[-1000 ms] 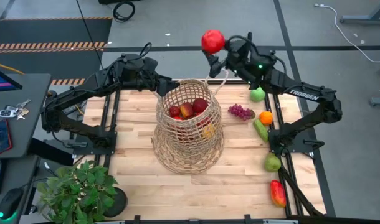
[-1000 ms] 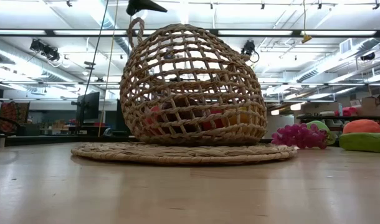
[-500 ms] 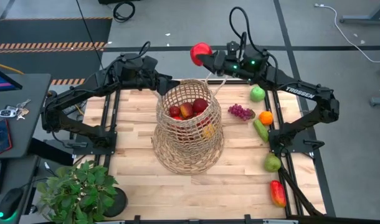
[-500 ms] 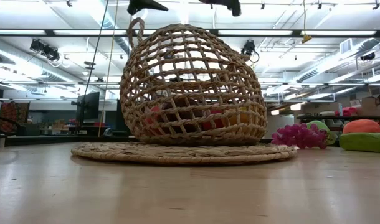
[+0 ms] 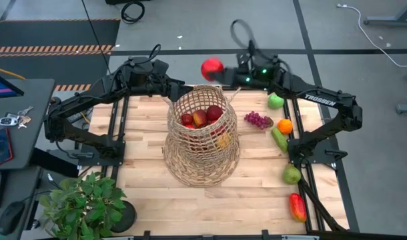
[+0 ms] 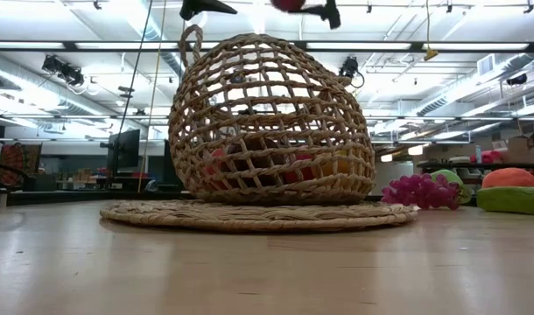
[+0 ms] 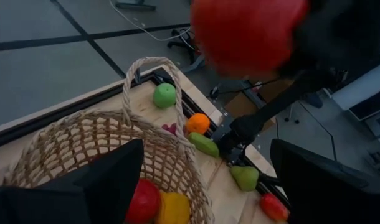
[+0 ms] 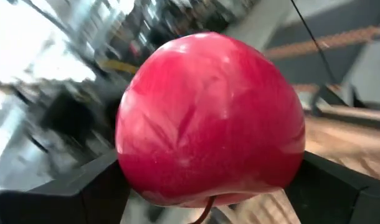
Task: Build produce basket
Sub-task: Put the red apple into the brown basket
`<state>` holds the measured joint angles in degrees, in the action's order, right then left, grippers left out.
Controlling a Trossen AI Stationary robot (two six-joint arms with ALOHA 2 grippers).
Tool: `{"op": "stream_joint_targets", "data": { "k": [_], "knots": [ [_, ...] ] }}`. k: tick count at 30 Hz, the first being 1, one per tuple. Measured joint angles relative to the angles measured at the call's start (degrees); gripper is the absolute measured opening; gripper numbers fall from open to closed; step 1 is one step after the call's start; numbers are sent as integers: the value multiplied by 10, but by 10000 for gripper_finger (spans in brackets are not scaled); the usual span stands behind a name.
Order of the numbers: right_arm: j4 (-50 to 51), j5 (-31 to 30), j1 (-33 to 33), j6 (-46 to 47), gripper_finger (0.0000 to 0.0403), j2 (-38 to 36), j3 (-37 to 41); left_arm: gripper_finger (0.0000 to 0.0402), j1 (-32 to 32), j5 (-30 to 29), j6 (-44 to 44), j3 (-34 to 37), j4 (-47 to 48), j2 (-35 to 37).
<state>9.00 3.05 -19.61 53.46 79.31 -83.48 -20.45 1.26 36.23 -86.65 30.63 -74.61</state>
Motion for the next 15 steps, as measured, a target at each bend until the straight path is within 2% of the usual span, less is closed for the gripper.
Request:
{"op": "stream_joint_targets", "data": {
  "k": [4, 9, 15],
  "knots": [
    [50, 4, 18, -47, 365, 22, 0, 357, 1, 10, 0, 0, 4, 0],
    [63, 34, 22, -73, 365, 54, 0, 357, 1, 43, -11, 0, 8, 26],
    [87, 103, 6, -74, 365, 91, 0, 357, 2, -10, -13, 0, 27, 73]
  ]
}}
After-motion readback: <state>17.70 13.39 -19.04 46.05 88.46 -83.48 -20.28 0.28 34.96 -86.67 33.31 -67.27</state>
